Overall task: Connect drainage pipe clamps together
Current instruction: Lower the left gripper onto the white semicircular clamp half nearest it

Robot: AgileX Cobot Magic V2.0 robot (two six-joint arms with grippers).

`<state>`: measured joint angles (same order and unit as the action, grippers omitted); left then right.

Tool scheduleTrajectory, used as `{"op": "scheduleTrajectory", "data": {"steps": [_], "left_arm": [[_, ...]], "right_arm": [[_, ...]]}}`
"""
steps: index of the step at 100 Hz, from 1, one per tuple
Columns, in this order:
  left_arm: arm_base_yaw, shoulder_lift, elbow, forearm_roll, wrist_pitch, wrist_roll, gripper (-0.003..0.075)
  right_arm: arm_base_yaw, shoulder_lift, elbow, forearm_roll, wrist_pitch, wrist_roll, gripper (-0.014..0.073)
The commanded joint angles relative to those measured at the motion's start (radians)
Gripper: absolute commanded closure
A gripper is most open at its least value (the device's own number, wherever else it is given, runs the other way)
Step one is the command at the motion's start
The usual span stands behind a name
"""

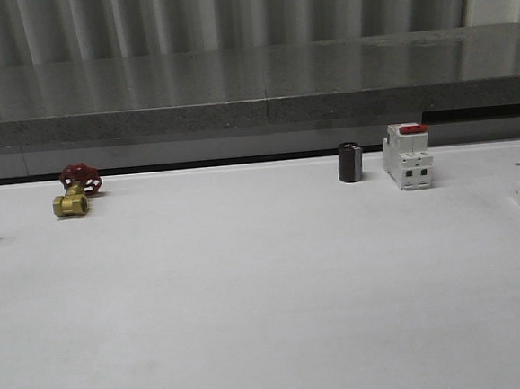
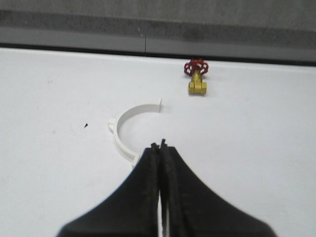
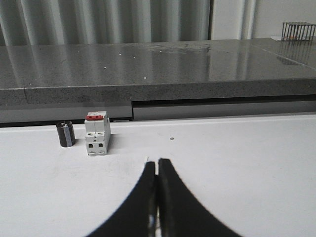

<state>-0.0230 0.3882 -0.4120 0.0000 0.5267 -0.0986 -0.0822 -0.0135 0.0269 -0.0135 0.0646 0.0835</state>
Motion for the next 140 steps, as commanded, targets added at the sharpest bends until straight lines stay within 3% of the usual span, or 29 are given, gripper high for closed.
{"op": "scheduleTrajectory", "data": {"steps": [1, 14, 22, 29, 41, 48, 72, 98, 140], "left_arm": [[0.002, 0.116, -0.082, 0.0, -0.036, -0.002, 0.074], [0.009, 0.262, -0.156, 0.005, -0.031, -0.002, 0.0731], [0.014, 0.37, -0.199, 0.0, -0.027, -0.002, 0.0654], [0.019, 0.461, -0.24, 0.0, -0.025, -0.002, 0.0517], [0.019, 0.617, -0.314, 0.005, -0.024, -0.002, 0.022], [0.019, 0.704, -0.364, 0.005, -0.023, -0.002, 0.0127], [0.062, 0.989, -0.612, 0.009, 0.131, 0.001, 0.0148], [0.097, 1.29, -0.863, 0.011, 0.37, 0.148, 0.0154], [0.098, 1.562, -0.998, 0.08, 0.33, 0.189, 0.0154]], "right_arm": [[0.001, -0.016, -0.015, -0.012, -0.079, -0.006, 0.066], [0.001, -0.016, -0.015, -0.012, -0.079, -0.006, 0.066], [0.001, -0.016, -0.015, -0.012, -0.079, -0.006, 0.066], [0.001, -0.016, -0.015, -0.012, -0.079, -0.006, 0.066], [0.001, -0.016, -0.015, -0.012, -0.079, -0.006, 0.066], [0.001, -0.016, -0.015, -0.012, -0.079, -0.006, 0.066], [0.001, -0.016, -0.015, -0.012, -0.079, -0.006, 0.066], [0.001, -0.016, -0.015, -0.012, -0.079, -0.006, 0.066], [0.001, -0.016, -0.015, -0.012, -0.079, -0.006, 0.066]]}}
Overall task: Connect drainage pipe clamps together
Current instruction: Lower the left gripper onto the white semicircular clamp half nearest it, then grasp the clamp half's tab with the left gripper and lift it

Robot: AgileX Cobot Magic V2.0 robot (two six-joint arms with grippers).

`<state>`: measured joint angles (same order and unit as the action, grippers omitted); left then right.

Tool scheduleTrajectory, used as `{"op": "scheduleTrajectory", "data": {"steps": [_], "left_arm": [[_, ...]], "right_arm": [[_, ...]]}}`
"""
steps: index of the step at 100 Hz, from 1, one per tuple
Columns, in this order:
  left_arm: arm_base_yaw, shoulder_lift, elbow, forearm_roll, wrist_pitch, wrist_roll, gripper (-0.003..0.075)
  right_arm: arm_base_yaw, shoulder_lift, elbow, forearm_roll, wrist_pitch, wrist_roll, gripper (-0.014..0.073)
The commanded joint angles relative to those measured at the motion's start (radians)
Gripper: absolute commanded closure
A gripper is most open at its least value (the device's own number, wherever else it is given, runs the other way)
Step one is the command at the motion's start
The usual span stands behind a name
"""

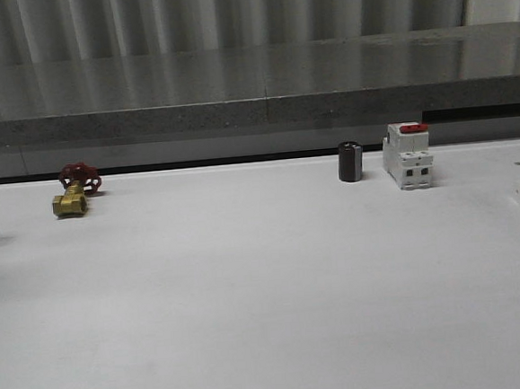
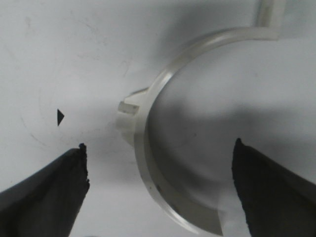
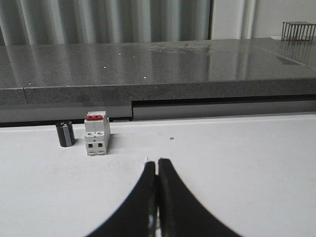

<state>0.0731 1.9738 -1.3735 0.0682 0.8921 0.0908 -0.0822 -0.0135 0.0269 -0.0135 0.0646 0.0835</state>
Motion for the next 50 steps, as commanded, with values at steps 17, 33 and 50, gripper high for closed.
{"op": "scheduleTrajectory", "data": {"steps": [17, 33, 50], "left_arm": [[0.002, 0.005, -0.036, 0.015, -0.104, -0.001, 0.0154], [0.002, 0.005, -0.036, 0.015, -0.129, -0.001, 0.0191], [0.002, 0.005, -0.036, 0.015, -0.129, -0.001, 0.0482]], "right_arm": [[0.001, -0.016, -0.015, -0.012, -0.079, -0.006, 0.066], [0.001, -0.016, -0.015, -0.012, -0.079, -0.006, 0.066], [0.001, -0.016, -0.015, -0.012, -0.079, -0.006, 0.066]]}}
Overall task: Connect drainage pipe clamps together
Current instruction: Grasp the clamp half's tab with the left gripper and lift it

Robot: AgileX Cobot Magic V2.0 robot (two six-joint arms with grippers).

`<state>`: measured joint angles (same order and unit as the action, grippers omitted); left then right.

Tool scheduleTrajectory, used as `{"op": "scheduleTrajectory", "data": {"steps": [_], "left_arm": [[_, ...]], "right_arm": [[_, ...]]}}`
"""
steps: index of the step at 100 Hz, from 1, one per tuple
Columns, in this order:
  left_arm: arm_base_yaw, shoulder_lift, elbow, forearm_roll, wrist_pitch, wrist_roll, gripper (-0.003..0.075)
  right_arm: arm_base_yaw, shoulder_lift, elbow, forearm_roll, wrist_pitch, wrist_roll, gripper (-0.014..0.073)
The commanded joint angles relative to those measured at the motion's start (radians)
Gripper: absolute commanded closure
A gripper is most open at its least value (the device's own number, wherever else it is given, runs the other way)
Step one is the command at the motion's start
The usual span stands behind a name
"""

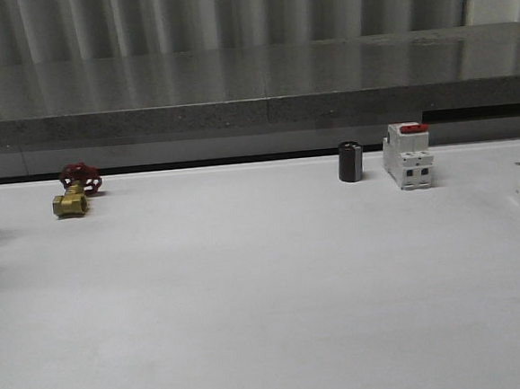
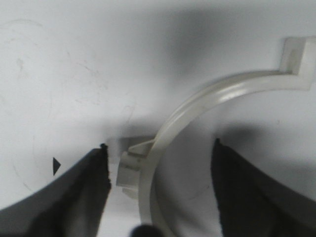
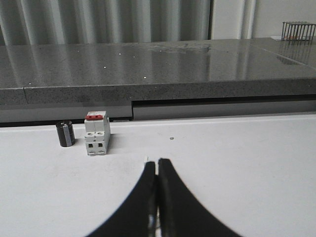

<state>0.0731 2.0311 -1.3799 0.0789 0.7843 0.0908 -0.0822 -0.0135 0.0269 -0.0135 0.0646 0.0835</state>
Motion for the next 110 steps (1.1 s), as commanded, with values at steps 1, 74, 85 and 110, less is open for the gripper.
{"op": "scheduleTrajectory", "data": {"steps": [1, 74, 85, 110], "left_arm": [[0.002, -0.052, -0.03, 0.004, -0.021, -0.001, 0.0507], [-0.14, -0.279, 0.04, 0.023, -0.019, -0.243, 0.0729], [-0.219, -0.336, 0.071, 0.035, -0.002, -0.319, 0.0729], [-0.431, -0.361, 0.074, 0.039, 0.051, -0.484, 0.0729]], "right_arm": [[0.001, -0.016, -0.015, -0.012, -0.079, -0.006, 0.066], [0.001, -0.016, -0.015, -0.012, -0.079, -0.006, 0.066], [0.001, -0.016, -0.015, -0.012, -0.079, -0.006, 0.066], [0.001, -0.016, -0.015, -0.012, -0.079, -0.006, 0.066]]}}
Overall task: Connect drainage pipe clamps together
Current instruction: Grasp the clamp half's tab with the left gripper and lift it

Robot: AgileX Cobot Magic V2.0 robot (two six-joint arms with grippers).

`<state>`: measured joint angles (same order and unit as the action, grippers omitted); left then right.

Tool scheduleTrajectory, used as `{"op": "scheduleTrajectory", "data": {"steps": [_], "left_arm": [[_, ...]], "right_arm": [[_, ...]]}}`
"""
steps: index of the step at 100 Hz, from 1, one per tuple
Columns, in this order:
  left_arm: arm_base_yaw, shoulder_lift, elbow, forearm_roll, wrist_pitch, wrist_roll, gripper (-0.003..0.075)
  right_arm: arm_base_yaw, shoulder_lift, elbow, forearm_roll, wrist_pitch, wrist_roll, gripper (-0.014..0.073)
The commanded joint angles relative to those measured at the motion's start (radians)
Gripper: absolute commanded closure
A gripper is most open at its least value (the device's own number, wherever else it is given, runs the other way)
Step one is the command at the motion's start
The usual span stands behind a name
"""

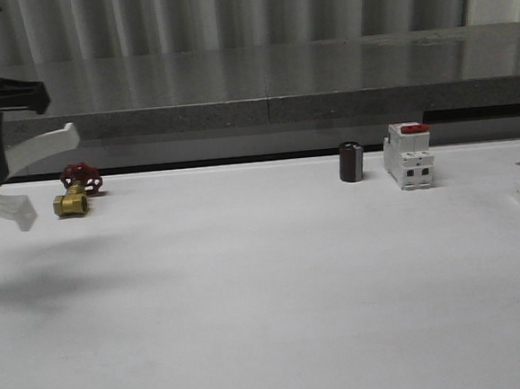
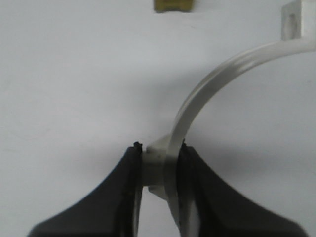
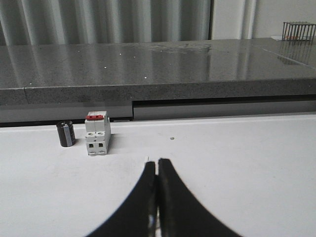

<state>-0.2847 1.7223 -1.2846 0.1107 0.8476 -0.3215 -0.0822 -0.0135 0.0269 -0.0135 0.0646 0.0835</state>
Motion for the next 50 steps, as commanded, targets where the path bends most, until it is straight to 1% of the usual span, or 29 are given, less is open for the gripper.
{"op": "scheduleTrajectory", "data": {"steps": [1, 14, 26, 40, 50], "left_arm": [[-0.079, -0.052, -0.022, 0.007, -0.014, -0.082, 0.0729], [-0.185, -0.045, -0.022, 0.027, -0.031, -0.193, 0.0729], [-0.259, -0.03, -0.022, 0.043, -0.055, -0.296, 0.0729], [-0.318, 0.011, -0.024, 0.031, -0.083, -0.33, 0.0729], [-0.339, 0.044, -0.028, 0.004, -0.108, -0.347, 0.0729]], "right_arm": [[0.001, -0.016, -0.015, -0.012, -0.079, -0.006, 0.066], [0.001, -0.016, -0.015, -0.012, -0.079, -0.006, 0.066], [0.001, -0.016, -0.015, -0.012, -0.079, -0.006, 0.066], [0.001, -0.016, -0.015, -0.012, -0.079, -0.006, 0.066], [0.001, -0.016, -0.015, -0.012, -0.079, -0.006, 0.066]]}}
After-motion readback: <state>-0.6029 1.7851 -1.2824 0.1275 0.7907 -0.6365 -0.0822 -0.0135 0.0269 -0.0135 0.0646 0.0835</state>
